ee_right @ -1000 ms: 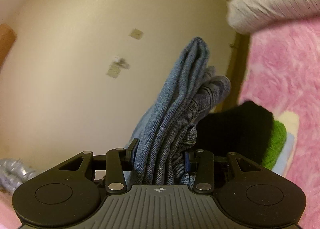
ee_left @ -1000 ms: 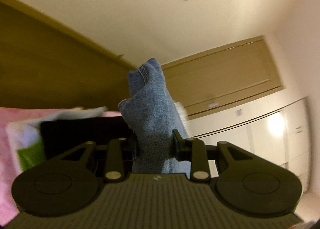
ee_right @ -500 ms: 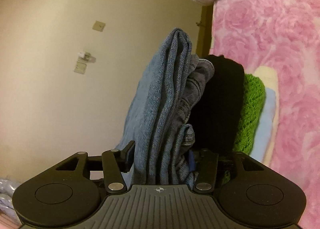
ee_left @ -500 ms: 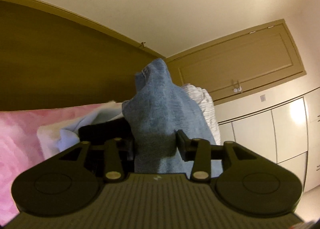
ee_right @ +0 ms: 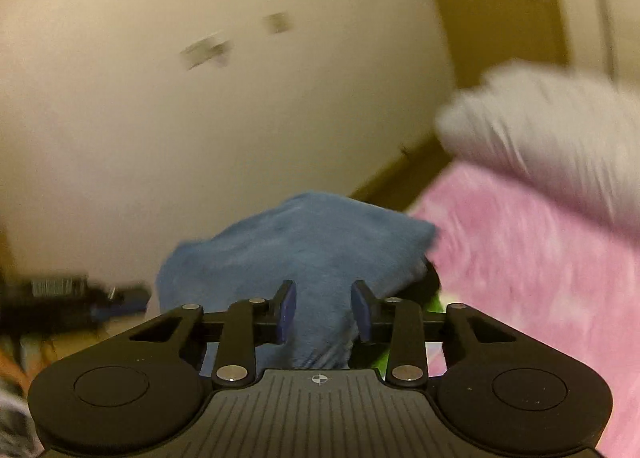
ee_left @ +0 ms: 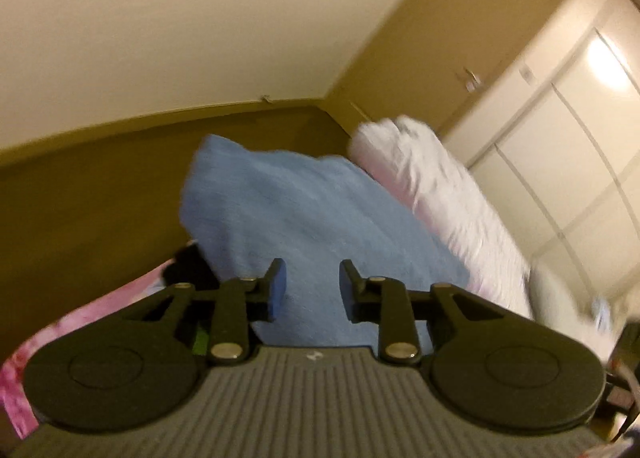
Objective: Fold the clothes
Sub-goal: 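Carry the held folded jeans with both tools to the clothes stack, then lower the jeans onto the stack and open both tools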
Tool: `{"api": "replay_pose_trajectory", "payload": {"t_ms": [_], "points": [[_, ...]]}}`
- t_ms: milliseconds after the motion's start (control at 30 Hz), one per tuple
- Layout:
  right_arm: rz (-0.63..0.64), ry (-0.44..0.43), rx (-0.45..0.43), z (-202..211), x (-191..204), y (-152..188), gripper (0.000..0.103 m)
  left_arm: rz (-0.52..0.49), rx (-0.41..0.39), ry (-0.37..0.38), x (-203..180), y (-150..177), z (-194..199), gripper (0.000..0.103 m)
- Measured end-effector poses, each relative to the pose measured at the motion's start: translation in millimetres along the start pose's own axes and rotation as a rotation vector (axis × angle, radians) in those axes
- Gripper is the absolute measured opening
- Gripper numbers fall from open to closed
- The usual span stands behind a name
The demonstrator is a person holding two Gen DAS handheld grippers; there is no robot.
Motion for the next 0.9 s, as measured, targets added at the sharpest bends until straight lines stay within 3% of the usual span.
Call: {"api": "replay_pose_trajectory", "payload": {"t_ms": [133, 500, 700, 900], "points": [[0.032, 0.04, 0.085, -28.9, -0.1, 19.8, 0.026, -0.029, 0.043, -0.069, 1.3, 11.7, -23.7, 0.01], [-0.016, 0.069, 0.172, -40.3, -8.0, 29.8, 0.026, -0.112, 0.108, -0.153, -7.1, 13.6, -34.3, 0.009], [-0.021, 0.087, 0.244, -48.5, -6.0, 21.0, 0.027, -0.099, 0.121, -0.162, -3.8, 12.8, -33.8, 0.009], [-0.01, 0.117, 0.252, -49.2, 0.3, 21.8, 0.027, -0.098, 0.121, -0.178, -8.5, 13.6, -28.8, 0.009]]}}
Point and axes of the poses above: each gripper's, at about its wrist camera, not at the fingertips, and z roughly against the way its jaws point, x to its left, y to its underside, the point moved 4 cm from there along -z, roughly the way its jaws point, and after that the axes turned 8 degrees about x, right-handed, at the moved point
